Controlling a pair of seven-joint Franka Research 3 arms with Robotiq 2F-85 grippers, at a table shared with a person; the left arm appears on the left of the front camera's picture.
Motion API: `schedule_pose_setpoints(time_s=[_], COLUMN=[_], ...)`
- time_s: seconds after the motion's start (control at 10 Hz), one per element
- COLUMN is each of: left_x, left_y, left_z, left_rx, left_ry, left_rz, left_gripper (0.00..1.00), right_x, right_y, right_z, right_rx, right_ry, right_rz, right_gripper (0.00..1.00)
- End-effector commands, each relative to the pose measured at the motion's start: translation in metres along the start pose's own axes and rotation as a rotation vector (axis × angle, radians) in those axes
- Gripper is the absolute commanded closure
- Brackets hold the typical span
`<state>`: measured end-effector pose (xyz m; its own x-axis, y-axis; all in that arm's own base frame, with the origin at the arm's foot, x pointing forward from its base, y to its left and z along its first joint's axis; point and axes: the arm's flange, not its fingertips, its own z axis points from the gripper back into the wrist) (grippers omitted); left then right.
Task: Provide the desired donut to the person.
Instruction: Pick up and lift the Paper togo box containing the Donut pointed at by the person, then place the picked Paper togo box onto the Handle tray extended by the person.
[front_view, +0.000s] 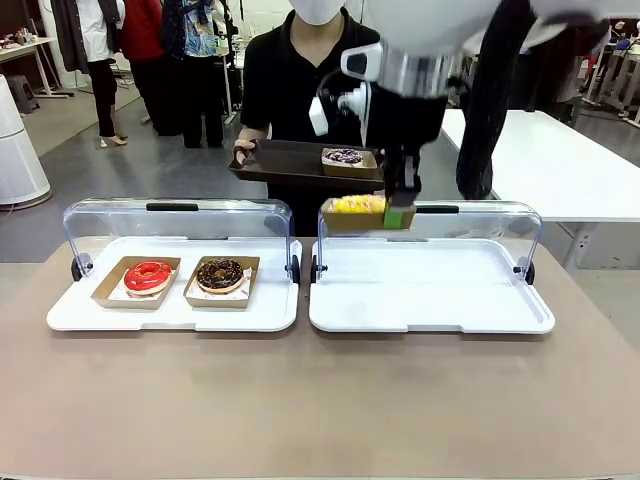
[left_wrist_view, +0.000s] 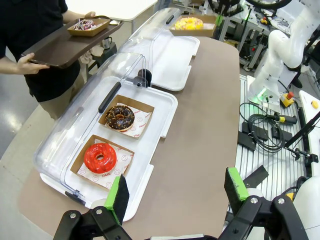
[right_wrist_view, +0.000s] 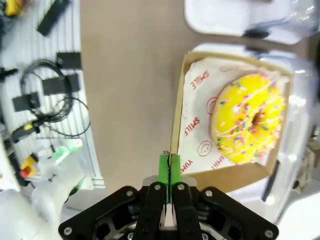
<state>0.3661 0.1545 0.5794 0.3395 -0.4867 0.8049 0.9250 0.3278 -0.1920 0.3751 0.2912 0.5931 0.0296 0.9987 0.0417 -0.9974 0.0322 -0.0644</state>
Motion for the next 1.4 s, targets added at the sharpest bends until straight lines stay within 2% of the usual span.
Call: schedule_pose_setpoints(time_s=[0.0,0.3,0.4,0.5,1.3], left_x=[0.001,0.001,0.001,0.001,0.001], left_y=[-0.001,-0.001,-0.001,-0.001,-0.001], left_z=[0.000,0.000,0.000,0.000,0.000], left_rx=[-0.001,-0.001,-0.001,-0.001,-0.001], left_ry=[-0.005,-0.005,-0.005,-0.005,-0.005], left_rz=[-0.003,-0.003,-0.003,-0.003,-0.003], left_gripper=[0.00,0.00,0.00,0.00,0.00], right_x=[0.018,0.026,0.025,0.019,0.019], right_y=[-0.015,-0.036,-0.040,-0.030,-0.030], right_z=[0.018,0.025,0.021,0.026,0.026], right_rx=[-0.034,-0.015,-0.014,-0.030,-0.030], right_ry=[0.002,-0.017,-0.015,-0.042,-0.042], right_rz=[-0.039,-0.052,-0.019,-0.027,-0.027], right_gripper=[1.00,1.00,1.00,1.00,1.00])
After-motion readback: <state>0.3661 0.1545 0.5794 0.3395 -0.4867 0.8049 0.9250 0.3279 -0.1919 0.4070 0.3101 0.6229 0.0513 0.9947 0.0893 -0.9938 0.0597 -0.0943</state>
